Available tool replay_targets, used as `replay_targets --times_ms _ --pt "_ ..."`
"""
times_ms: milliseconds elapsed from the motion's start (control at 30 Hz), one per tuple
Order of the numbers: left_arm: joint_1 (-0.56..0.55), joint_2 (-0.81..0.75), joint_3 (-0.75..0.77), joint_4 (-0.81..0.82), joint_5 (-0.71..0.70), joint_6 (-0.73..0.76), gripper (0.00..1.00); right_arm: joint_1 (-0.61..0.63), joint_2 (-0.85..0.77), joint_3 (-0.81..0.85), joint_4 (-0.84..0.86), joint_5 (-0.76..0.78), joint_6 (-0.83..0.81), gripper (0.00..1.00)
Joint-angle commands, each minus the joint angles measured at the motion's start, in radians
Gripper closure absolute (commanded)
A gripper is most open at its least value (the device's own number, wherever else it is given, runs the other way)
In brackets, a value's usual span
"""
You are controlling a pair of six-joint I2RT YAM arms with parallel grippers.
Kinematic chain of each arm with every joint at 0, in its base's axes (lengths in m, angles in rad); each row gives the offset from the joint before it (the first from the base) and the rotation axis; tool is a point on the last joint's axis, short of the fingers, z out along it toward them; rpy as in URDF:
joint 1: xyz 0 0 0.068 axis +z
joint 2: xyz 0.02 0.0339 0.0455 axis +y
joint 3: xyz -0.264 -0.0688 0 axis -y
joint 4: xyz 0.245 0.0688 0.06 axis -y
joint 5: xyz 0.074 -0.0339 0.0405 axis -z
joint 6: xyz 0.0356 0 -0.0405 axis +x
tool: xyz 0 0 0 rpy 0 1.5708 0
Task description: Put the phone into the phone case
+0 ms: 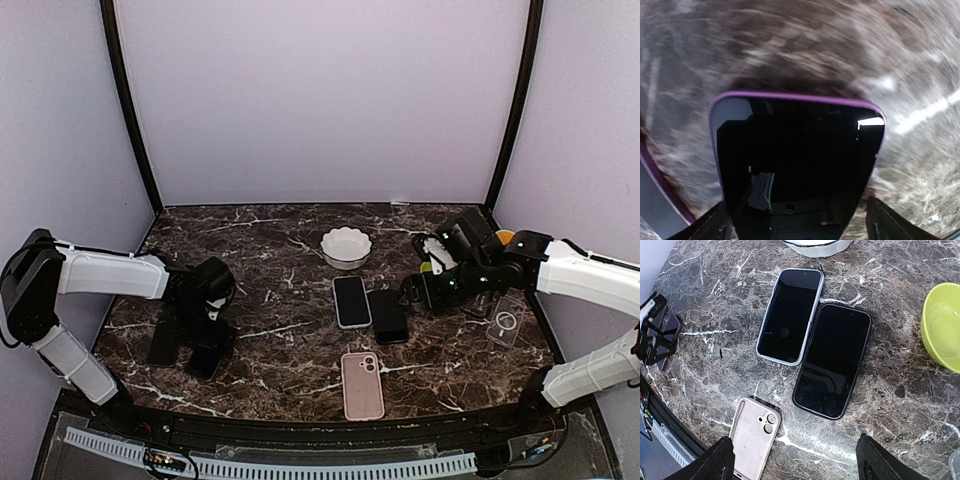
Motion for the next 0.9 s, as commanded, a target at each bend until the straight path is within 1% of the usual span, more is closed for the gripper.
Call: replay_targets --times_ms 0,100,167,200,267,367,400,467,500,533,567,600,633,667,800,867 --pt "-0.094 0.052 -0.017 -0.002 0.125 -0.046 0.11 0.006 -0.004 0.019 -0.007 0.008 -0.03 0.15" --pt "-0.1 0.066 -0.022 -0.019 0.098 -0.034 0.22 0.006 -0.005 0.021 -0.01 0.003 -0.026 0.15" --pt "-0.109 0.061 -0.022 -0.025 0.095 -0.022 0.32 0.006 -0.007 0.02 -0.013 0.005 -0.024 0.16" --pt "-0.118 0.059 -0.022 -0.022 0.092 -0.016 0.41 0.006 -0.009 0.019 -0.009 0.006 -0.021 0.16" --pt "-0.136 0.045 -0.014 -0.003 0.08 -0.011 0.51 0.006 -0.005 0.017 0.001 0.002 -0.012 0.16" --pt "-0.184 -0.003 0.02 0.056 0.048 0.001 0.54 0.014 0.014 0.021 0.046 -0.029 -0.004 0.17" --pt "-0.209 -0.017 0.025 0.098 0.035 0.007 0.56 0.023 0.019 0.023 0.08 -0.043 -0.002 0.17" --pt "-0.251 -0.058 0.036 0.172 -0.046 0.018 0.61 0.056 0.038 0.02 0.192 -0.078 0.013 0.18" --pt "-0.264 -0.089 0.036 0.202 -0.118 0.023 0.61 0.075 0.05 0.01 0.282 -0.097 0.029 0.18" --pt "-0.291 -0.118 0.034 0.27 -0.149 0.039 0.61 0.099 0.066 -0.01 0.386 -0.123 0.052 0.18" --pt "-0.305 -0.135 0.025 0.304 -0.214 0.046 0.61 0.118 0.094 -0.035 0.52 -0.148 0.087 0.18" --pt "-0.33 -0.168 0.017 0.382 -0.244 0.061 0.61 0.141 0.134 -0.056 0.64 -0.179 0.115 0.19" --pt "-0.34 -0.185 -0.006 0.427 -0.285 0.071 0.61 0.165 0.181 -0.064 0.76 -0.206 0.132 0.19" --pt "-0.36 -0.219 -0.021 0.526 -0.305 0.092 0.61 0.185 0.236 -0.054 0.836 -0.221 0.139 0.2" --pt "-0.411 -0.275 -0.101 0.762 -0.384 0.166 0.62 0.235 0.393 0.036 0.989 -0.236 0.134 0.2" --pt "-0.425 -0.276 -0.103 0.803 -0.393 0.191 0.62 0.245 0.443 0.086 1.009 -0.237 0.116 0.21"
